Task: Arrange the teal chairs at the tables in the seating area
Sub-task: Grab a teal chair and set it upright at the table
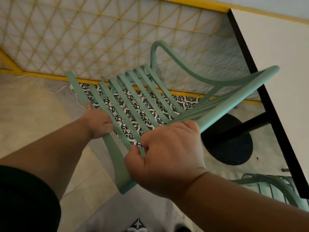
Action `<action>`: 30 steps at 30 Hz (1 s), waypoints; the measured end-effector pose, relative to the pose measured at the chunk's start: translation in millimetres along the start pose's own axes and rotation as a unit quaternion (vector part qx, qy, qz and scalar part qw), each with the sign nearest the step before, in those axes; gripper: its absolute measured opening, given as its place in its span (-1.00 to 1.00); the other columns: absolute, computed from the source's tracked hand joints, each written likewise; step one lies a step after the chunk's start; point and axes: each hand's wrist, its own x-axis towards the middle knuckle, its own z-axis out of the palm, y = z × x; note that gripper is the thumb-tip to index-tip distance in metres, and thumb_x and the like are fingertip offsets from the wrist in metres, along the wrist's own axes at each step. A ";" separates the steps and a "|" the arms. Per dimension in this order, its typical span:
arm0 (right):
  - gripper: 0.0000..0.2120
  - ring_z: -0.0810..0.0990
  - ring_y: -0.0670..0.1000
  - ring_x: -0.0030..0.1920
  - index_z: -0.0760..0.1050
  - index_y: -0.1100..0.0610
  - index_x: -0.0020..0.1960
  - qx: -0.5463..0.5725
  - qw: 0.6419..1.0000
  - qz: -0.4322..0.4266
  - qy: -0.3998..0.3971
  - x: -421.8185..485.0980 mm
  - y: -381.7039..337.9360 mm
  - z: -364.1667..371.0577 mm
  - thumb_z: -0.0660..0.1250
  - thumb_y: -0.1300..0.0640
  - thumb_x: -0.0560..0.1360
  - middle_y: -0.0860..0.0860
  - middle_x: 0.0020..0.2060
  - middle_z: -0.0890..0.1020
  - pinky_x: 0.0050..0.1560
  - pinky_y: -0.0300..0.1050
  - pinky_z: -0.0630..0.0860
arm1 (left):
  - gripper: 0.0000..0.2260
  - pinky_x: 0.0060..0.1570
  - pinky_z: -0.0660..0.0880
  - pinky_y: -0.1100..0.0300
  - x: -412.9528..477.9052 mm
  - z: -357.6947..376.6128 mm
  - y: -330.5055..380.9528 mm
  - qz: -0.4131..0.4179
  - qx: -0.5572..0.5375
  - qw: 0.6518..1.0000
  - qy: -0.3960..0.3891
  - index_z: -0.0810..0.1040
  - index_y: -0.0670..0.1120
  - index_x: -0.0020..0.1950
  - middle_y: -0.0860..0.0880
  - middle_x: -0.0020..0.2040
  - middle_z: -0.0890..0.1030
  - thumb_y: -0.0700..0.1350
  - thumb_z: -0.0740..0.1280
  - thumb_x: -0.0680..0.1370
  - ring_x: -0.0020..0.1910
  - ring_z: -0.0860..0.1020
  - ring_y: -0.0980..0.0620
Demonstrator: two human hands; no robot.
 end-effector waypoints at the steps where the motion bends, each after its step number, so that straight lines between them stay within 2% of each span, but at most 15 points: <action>1: -0.47 0.30 -0.03 -0.49 0.28 0.10 -0.49 -0.002 1.000 -0.001 -0.001 0.4 1.3 -0.4 0.08 -0.26 0.46 -0.08 -0.61 0.31 -0.11 0.01 0.28 | -0.64 0.45 -0.21 -0.48 0.2 -0.2 1.8 -0.004 0.000 1.000 -0.011 0.69 -0.01 0.01 0.00 0.06 0.63 0.02 0.10 0.68 0.23 0.49 -0.02; 4: -0.48 0.31 -0.03 -0.49 0.28 0.10 -0.49 -0.007 1.000 -0.008 -0.005 0.4 3.3 -0.5 0.06 -0.25 0.46 -0.06 -0.61 0.30 -0.11 0.01 0.29 | -0.63 0.51 -0.05 -0.38 -3.9 2.1 5.8 -0.025 0.019 0.999 -0.023 0.66 -0.01 0.11 -0.06 0.24 0.58 0.03 0.06 0.68 0.40 0.37 -0.09; 6: -0.50 0.32 -0.02 -0.49 0.29 0.10 -0.48 -0.007 1.000 -0.014 -0.009 1.1 3.9 -1.8 0.04 -0.24 0.46 -0.06 -0.60 0.32 -0.09 0.02 0.30 | -0.60 0.57 0.06 -0.23 -11.6 1.1 13.7 -0.045 0.034 0.998 -0.035 0.59 -0.03 0.31 -0.20 0.45 0.46 0.06 0.03 0.69 0.55 0.23 -0.21; 9: -0.51 0.30 -0.03 -0.50 0.29 0.11 -0.48 -0.004 1.000 -0.022 -0.016 2.0 5.1 -3.9 0.05 -0.20 0.46 -0.06 -0.60 0.33 -0.12 0.00 0.27 | -0.61 0.56 -0.12 -0.34 -33.4 -4.9 44.3 -0.046 0.038 0.992 -0.112 0.41 0.02 0.51 -0.31 0.57 0.29 0.05 0.07 0.72 0.61 0.04 -0.41; 11: -0.52 0.32 -0.03 -0.49 0.30 0.10 -0.47 0.004 0.999 -0.037 -0.031 2.8 5.2 -7.9 0.04 -0.19 0.48 -0.06 -0.58 0.36 -0.11 0.00 0.29 | -0.65 0.50 -0.09 -0.42 -49.9 -12.6 70.3 -0.053 -0.042 0.987 -0.147 0.40 0.14 0.49 -0.22 0.57 0.34 0.04 0.09 0.71 0.59 0.07 -0.40; 14: -0.53 0.41 -0.03 -0.43 0.32 0.05 -0.42 0.025 0.994 -0.091 -0.061 2.1 16.4 -16.4 0.05 -0.20 0.54 -0.06 -0.50 0.45 -0.11 -0.01 0.33 | -0.61 0.51 0.13 -0.28 -85.6 -38.6 97.9 -0.014 -0.219 0.966 -0.138 0.45 0.08 0.45 -0.13 0.46 0.50 0.06 0.13 0.64 0.50 0.35 -0.24; 16: -0.51 0.43 -0.04 -0.42 0.33 0.04 -0.39 0.037 0.985 -0.146 -0.081 4.9 32.9 -23.4 0.06 -0.22 0.59 -0.05 -0.46 0.46 -0.19 -0.04 0.36 | -0.57 0.41 0.37 -0.16 -115.9 -58.5 111.5 -0.020 -0.422 0.897 -0.134 0.54 -0.03 0.35 -0.16 0.31 0.58 0.08 0.20 0.54 0.31 0.53 -0.15; 18: -0.49 0.48 -0.03 -0.42 0.39 0.04 -0.35 0.053 0.974 -0.185 -0.121 11.1 53.9 -30.5 0.05 -0.26 0.62 -0.03 -0.45 0.49 -0.30 -0.09 0.42 | -0.57 0.37 0.44 -0.10 -135.4 -79.2 124.6 -0.049 -0.524 0.843 -0.110 0.59 0.06 0.31 -0.10 0.27 0.60 0.22 0.24 0.54 0.22 0.57 -0.13; 20: -0.43 0.52 -0.02 -0.41 0.44 0.04 -0.33 0.052 0.969 -0.194 -0.141 19.3 76.8 -36.6 0.01 -0.33 0.60 -0.02 -0.43 0.52 -0.38 -0.12 0.39 | -0.61 0.37 0.39 0.03 -153.4 -110.3 143.5 -0.040 -0.417 0.903 -0.098 0.48 0.21 0.44 0.03 0.29 0.51 0.23 0.10 0.67 0.29 0.53 -0.13; 21: -0.40 0.53 -0.02 -0.40 0.46 0.03 -0.32 0.039 0.970 -0.188 -0.146 25.1 89.3 -39.2 -0.03 -0.38 0.57 -0.02 -0.42 0.53 -0.38 -0.13 0.38 | -0.63 0.33 0.39 0.05 -156.9 -120.9 154.2 -0.032 -0.349 0.933 -0.077 0.41 0.21 0.48 -0.01 0.31 0.52 0.17 0.02 0.72 0.30 0.52 -0.13; 23: -0.32 0.55 -0.03 -0.36 0.49 0.02 -0.31 0.007 0.974 -0.167 -0.155 37.5 116.4 -44.5 -0.10 -0.48 0.49 -0.02 -0.40 0.56 -0.33 -0.09 0.45 | -0.51 0.22 0.44 0.02 -168.1 -138.1 178.1 -0.014 -0.270 0.961 -0.054 0.44 0.07 0.46 -0.10 0.27 0.58 0.18 -0.11 0.70 0.21 0.56 -0.12; 24: -0.28 0.57 -0.02 -0.34 0.51 0.02 -0.30 -0.010 0.975 -0.158 -0.158 43.3 130.3 -46.8 -0.14 -0.52 0.45 -0.02 -0.39 0.57 -0.28 -0.04 0.52 | -0.44 0.09 0.48 0.01 -169.6 -140.1 187.4 -0.022 -0.270 0.961 -0.048 0.54 0.00 0.34 -0.09 0.14 0.64 0.24 -0.10 0.65 0.07 0.60 -0.10; 26: -0.22 0.58 -0.01 -0.32 0.55 0.02 -0.26 -0.052 0.974 -0.147 -0.163 53.6 155.5 -51.4 -0.19 -0.54 0.43 -0.01 -0.38 0.60 -0.18 0.03 0.59 | -0.53 -0.18 0.49 0.06 -165.6 -133.0 199.3 -0.062 -0.300 0.952 -0.009 0.59 0.01 0.02 0.02 -0.19 0.63 0.35 0.11 0.60 -0.23 0.60 0.00; 28: -0.16 0.58 0.00 -0.31 0.56 0.03 -0.24 -0.082 0.972 -0.141 -0.170 61.4 176.2 -54.1 -0.25 -0.57 0.40 -0.01 -0.38 0.60 -0.14 0.03 0.60 | -0.71 -0.25 0.55 0.11 -161.4 -127.7 205.7 -0.080 -0.257 0.963 0.027 0.57 0.03 0.02 0.05 -0.22 0.61 0.24 0.30 0.57 -0.27 0.60 0.06; 30: -0.11 0.58 -0.01 -0.30 0.55 0.02 -0.25 -0.105 0.970 -0.128 -0.179 69.5 192.9 -56.1 -0.32 -0.61 0.35 -0.01 -0.37 0.60 -0.12 0.03 0.60 | -0.81 -0.21 0.59 0.12 -158.3 -125.4 207.4 -0.088 -0.217 0.971 0.047 0.57 0.02 0.09 0.04 -0.19 0.59 0.08 0.33 0.57 -0.23 0.60 0.06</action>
